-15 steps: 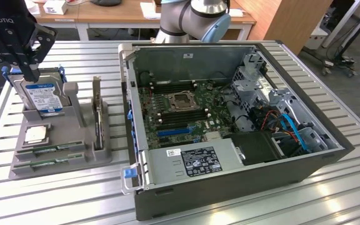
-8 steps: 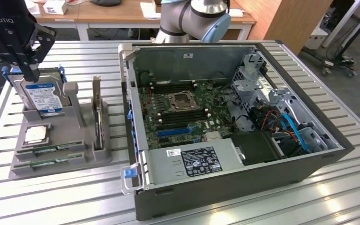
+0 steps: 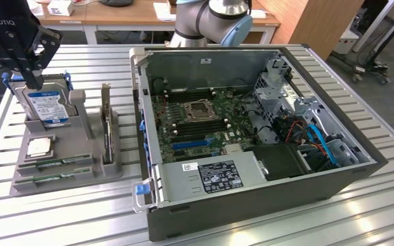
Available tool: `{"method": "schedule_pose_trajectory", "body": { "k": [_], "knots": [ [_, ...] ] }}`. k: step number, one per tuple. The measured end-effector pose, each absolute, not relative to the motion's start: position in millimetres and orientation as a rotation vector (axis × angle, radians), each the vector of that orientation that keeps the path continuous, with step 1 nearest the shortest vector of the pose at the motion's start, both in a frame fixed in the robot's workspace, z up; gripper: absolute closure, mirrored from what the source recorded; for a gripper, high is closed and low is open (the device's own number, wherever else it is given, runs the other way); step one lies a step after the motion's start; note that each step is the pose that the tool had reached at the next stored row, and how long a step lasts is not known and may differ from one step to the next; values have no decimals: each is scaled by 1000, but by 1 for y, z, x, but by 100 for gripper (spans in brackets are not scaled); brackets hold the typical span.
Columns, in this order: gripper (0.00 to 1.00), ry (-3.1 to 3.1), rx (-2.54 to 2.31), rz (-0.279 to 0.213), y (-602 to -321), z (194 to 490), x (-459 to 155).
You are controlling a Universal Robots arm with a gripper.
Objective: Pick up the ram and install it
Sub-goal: 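Pick up the ram and move it above insertion slot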
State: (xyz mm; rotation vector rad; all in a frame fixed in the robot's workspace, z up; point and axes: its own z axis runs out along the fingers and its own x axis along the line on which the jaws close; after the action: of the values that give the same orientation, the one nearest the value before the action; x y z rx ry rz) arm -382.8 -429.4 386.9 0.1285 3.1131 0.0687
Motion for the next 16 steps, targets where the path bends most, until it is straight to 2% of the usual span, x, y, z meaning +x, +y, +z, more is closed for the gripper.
{"method": "schedule_pose_trajectory", "body": {
  "k": [16],
  "knots": [
    [90,3118,-72,71,-429,387,-383]
  ]
}}
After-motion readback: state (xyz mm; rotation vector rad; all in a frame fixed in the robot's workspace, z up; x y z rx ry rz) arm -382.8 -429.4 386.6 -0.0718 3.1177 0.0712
